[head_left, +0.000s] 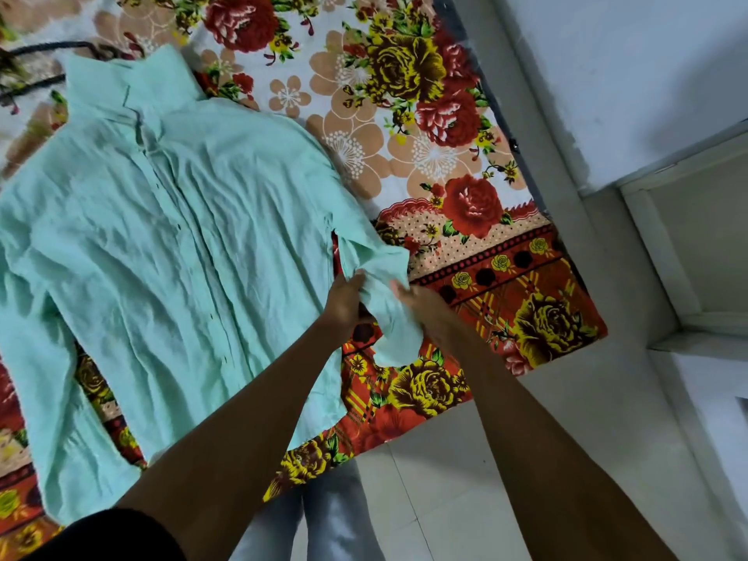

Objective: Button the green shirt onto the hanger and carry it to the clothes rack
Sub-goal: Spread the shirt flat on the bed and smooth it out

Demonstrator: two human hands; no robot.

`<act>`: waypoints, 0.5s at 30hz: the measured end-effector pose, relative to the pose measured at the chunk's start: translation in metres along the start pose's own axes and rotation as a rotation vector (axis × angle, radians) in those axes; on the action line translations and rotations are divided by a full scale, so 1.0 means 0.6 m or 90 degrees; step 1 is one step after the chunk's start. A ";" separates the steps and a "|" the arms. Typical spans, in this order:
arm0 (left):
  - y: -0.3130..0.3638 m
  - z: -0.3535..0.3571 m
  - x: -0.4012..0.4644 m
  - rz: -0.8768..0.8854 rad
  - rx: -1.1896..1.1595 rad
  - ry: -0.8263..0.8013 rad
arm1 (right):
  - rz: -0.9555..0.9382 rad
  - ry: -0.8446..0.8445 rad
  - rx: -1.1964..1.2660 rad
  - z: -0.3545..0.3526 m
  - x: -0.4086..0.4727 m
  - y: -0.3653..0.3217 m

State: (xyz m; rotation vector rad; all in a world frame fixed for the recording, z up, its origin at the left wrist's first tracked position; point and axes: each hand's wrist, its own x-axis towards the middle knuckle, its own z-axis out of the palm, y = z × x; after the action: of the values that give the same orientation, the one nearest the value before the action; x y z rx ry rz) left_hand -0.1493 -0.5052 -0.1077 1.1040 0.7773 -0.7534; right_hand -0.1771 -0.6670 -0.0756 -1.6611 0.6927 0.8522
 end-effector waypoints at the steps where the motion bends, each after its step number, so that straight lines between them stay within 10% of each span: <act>1: 0.000 0.001 -0.006 0.003 0.017 -0.005 | -0.003 -0.036 -0.013 0.001 -0.005 0.015; 11: -0.002 0.010 -0.059 0.130 0.306 -0.199 | -0.188 0.067 -0.036 -0.049 -0.023 -0.007; 15: -0.012 0.007 -0.058 0.165 0.237 -0.113 | -0.208 0.166 -0.041 -0.063 -0.024 0.005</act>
State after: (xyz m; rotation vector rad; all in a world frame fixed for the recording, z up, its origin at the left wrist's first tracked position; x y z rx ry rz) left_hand -0.1731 -0.5065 -0.0807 1.4188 0.3399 -0.7800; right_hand -0.1806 -0.7040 -0.0599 -1.8993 0.5499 0.4340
